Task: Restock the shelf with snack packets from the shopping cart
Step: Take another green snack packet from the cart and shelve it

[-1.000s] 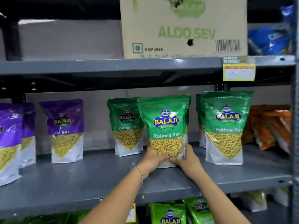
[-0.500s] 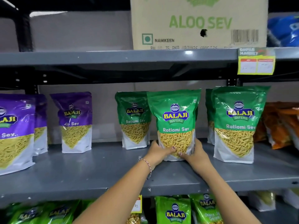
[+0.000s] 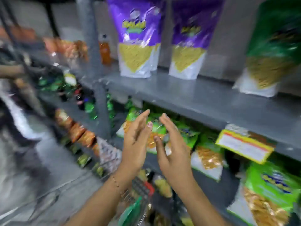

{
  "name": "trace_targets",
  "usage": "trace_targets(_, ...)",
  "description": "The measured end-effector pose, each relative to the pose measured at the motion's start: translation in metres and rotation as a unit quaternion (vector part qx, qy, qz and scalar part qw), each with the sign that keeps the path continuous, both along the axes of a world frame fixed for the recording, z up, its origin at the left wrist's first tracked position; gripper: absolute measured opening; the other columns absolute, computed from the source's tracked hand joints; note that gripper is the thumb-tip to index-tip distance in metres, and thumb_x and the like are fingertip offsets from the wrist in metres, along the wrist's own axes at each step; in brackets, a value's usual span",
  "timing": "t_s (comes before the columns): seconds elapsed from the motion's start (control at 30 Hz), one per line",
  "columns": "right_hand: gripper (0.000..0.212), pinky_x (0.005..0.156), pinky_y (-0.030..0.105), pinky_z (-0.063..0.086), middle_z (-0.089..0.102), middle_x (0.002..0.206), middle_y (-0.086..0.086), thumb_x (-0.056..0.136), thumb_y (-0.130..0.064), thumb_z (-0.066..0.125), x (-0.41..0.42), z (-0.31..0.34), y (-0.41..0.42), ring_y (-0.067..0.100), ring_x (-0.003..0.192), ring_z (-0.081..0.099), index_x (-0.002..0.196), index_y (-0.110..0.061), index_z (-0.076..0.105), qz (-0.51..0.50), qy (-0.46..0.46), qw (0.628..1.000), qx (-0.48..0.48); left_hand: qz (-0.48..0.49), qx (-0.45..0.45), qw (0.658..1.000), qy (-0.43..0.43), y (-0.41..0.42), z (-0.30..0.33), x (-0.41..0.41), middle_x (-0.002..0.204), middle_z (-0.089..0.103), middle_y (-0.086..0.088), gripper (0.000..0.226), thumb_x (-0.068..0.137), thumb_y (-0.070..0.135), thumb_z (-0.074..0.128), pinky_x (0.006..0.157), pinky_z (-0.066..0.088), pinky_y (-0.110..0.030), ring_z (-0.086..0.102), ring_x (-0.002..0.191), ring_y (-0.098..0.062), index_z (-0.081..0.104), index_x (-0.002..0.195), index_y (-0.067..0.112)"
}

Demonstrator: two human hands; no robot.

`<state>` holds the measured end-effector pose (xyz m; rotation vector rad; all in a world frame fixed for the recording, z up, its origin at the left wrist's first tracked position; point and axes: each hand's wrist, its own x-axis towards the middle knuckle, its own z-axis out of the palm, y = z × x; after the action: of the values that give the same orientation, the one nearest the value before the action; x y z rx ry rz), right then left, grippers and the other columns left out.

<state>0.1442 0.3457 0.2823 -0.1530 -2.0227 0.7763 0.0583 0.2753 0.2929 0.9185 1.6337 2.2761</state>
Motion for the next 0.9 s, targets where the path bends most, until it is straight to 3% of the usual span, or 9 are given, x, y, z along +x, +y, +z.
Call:
trace_targets(0.1,0.049,0.115,0.013,0.023,0.045,0.144,-0.004,0.091,0.001,0.055,-0.056,-0.071,-0.038,0.008,0.138,0.038,0.139,-0.007,0.049,0.102,-0.146,0.984,-0.016,0.071,-0.112,0.989,-0.059,-0.063,-0.085,-0.044,0.126,0.062,-0.001,0.03,0.094,0.008,0.053,0.103,0.044,-0.022,0.058,0.116,-0.005,0.058,0.123,0.011)
trace_targets(0.17,0.051,0.113,0.019,0.027,0.048,0.146,0.001,0.089,0.001,0.053,-0.083,-0.122,-0.05,0.017,0.138,0.041,0.138,-0.011,0.049,0.152,-0.322,0.934,-0.015,0.096,-0.204,0.968,-0.108,-0.105,-0.147,-0.061,0.112,0.068,0.0,0.021,0.094,0.008,0.054,0.097,0.045,-0.029,0.062,0.1,-0.003,0.063,0.113,0.012)
trace_targets(0.3,0.051,0.106,0.037,0.038,0.05,0.141,0.017,0.086,0.006,0.05,-0.111,-0.221,-0.064,0.032,0.13,0.048,0.135,-0.01,0.051,0.191,-0.638,0.738,0.11,0.032,-0.439,0.882,-0.167,-0.175,-0.272,-0.056,0.068,0.066,0.031,0.015,0.088,0.038,0.058,0.079,0.049,-0.028,0.057,0.067,0.015,0.07,0.097,0.042)
trace_targets(0.37,0.046,0.099,0.043,0.045,0.056,0.134,0.021,0.091,0.005,0.047,-0.117,-0.258,-0.066,0.036,0.122,0.057,0.135,-0.007,0.05,0.179,-0.734,0.632,0.17,-0.018,-0.512,0.836,-0.197,-0.187,-0.305,-0.041,0.081,0.063,0.02,0.024,0.086,0.026,0.057,0.084,0.05,-0.029,0.056,0.077,0.001,0.07,0.105,0.034)
trace_targets(0.47,0.028,0.088,0.037,0.049,0.066,0.121,0.018,0.094,-0.009,0.052,-0.125,-0.288,-0.061,0.032,0.11,0.065,0.119,-0.008,0.064,0.189,-0.781,0.557,0.208,-0.072,-0.555,0.796,-0.232,-0.188,-0.336,-0.024,0.108,0.058,-0.001,0.033,0.089,0.012,0.054,0.096,0.041,-0.024,0.054,0.101,-0.014,0.061,0.121,0.01)
trace_targets(0.63,0.022,0.114,0.046,0.031,0.074,0.105,0.002,0.093,-0.021,0.059,-0.132,-0.297,-0.049,0.023,0.104,0.067,0.111,-0.025,0.07,0.216,-0.719,0.591,0.295,-0.123,-0.548,0.792,-0.24,-0.193,-0.378,-0.024,0.136,0.056,-0.008,0.066,0.07,-0.001,0.056,0.104,0.046,-0.036,0.054,0.124,-0.025,0.049,0.134,0.015)
trace_targets(0.73,0.033,0.118,0.048,0.024,0.074,0.111,0.0,0.095,-0.014,0.053,-0.138,-0.283,-0.045,0.026,0.118,0.058,0.121,-0.03,0.067,0.203,-0.687,0.657,0.235,-0.09,-0.509,0.821,-0.242,-0.193,-0.362,-0.039,0.134,0.041,0.01,0.085,0.072,0.004,0.071,0.091,0.046,-0.014,0.045,0.121,-0.011,0.03,0.144,0.021)
trace_targets(0.83,0.025,0.099,0.041,0.047,0.077,0.096,0.001,0.091,-0.02,0.061,-0.146,-0.244,-0.036,0.029,0.114,0.057,0.11,-0.033,0.072,0.205,-0.646,0.726,0.115,-0.06,-0.442,0.869,-0.215,-0.188,-0.337,-0.056,0.13,0.045,0.019,0.101,0.061,0.016,0.086,0.083,0.042,0.0,0.047,0.121,-0.007,0.029,0.144,0.024)
trace_targets(0.9,0.02,0.083,0.038,0.057,0.077,0.085,0.002,0.087,-0.024,0.067,-0.155,-0.208,-0.032,0.024,0.09,0.068,0.101,-0.036,0.074,0.218,-0.615,0.755,0.07,-0.034,-0.417,0.886,-0.199,-0.183,-0.311,-0.064,0.124,0.055,0.016,0.101,0.054,0.02,0.091,0.089,0.047,-0.007,0.056,0.114,-0.005,0.036,0.139,0.019)
